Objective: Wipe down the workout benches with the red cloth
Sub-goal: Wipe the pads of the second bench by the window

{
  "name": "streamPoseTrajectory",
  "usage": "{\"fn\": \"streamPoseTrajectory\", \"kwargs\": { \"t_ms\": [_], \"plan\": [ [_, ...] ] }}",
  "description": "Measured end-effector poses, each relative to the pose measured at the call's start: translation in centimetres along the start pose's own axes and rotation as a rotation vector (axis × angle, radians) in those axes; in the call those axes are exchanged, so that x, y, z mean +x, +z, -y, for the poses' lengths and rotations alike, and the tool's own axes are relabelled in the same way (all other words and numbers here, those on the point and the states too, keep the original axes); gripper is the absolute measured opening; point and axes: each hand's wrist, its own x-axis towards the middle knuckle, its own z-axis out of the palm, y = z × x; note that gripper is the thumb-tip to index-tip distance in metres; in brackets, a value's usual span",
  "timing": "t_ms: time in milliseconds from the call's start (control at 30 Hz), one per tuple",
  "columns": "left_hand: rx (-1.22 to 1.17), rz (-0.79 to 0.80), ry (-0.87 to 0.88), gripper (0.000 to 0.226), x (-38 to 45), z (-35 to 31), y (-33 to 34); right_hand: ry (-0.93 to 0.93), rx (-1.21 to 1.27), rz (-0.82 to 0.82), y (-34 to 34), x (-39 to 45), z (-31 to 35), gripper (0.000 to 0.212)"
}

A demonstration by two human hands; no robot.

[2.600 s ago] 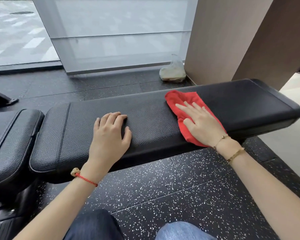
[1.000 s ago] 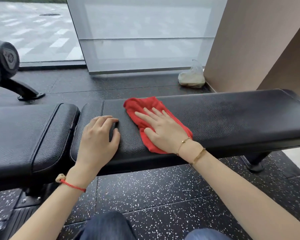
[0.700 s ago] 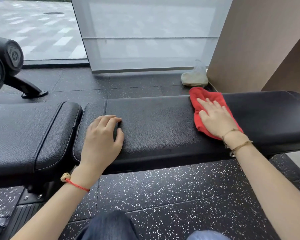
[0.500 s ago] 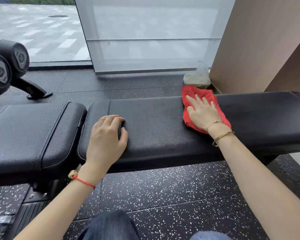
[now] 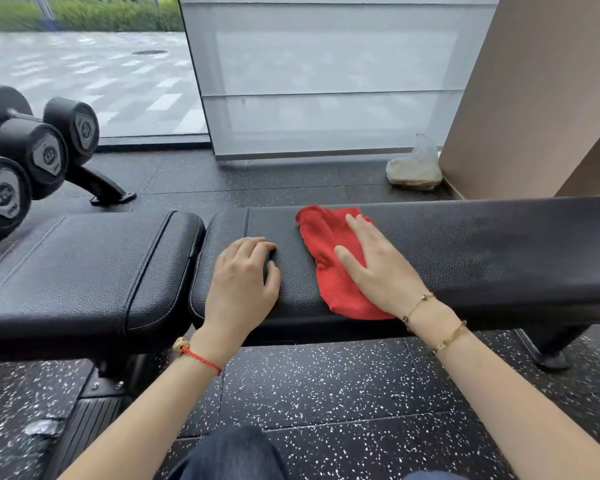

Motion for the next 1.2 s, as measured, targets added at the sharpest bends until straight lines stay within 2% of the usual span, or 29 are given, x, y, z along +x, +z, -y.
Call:
{"fn": "streamPoseTrajectory", "kwargs": {
  "t_ms": [67,133,233,367,500,533,700,933,1200],
  "plan": [
    [0.001,0.003,0.001,0.027,0.0,0.0,0.0,0.114,-0.117,-0.026,-0.6,0.3,-0.6,0.076],
    [0.004,0.006,0.002,0.027,0.0,0.0,0.0,0.229,-0.224,0.037,-0.7,0.7,-1.1,0.086],
    [0.008,0.010,0.002,0.027,0.0,-0.1,-0.1,0.287,-0.199,0.110,-0.4,1.0,-1.4,0.091],
    [0.011,0.010,0.007,0.027,0.0,-0.1,0.0,0.208,-0.142,0.047,0.1,1.1,-1.3,0.078],
    [0.007,0.005,0.010,0.025,0.0,0.0,0.1,0.135,-0.080,-0.040,0.4,1.2,-0.8,0.037],
    [0.003,0.003,0.013,0.024,0.0,-0.1,0.1,0.120,-0.068,-0.071,0.5,1.1,-0.5,0.032],
    [-0.023,-0.006,0.030,0.022,0.0,-0.2,-0.1,0.066,0.025,-0.206,0.6,0.5,0.1,0.032],
    [-0.028,-0.018,0.043,0.029,0.2,-0.2,-0.4,0.014,0.229,-0.225,0.7,0.8,1.4,0.032],
    [-0.073,-0.006,0.014,0.033,0.6,0.4,-0.6,-0.012,0.292,-0.181,1.4,2.3,2.6,0.033]
  ]
}}
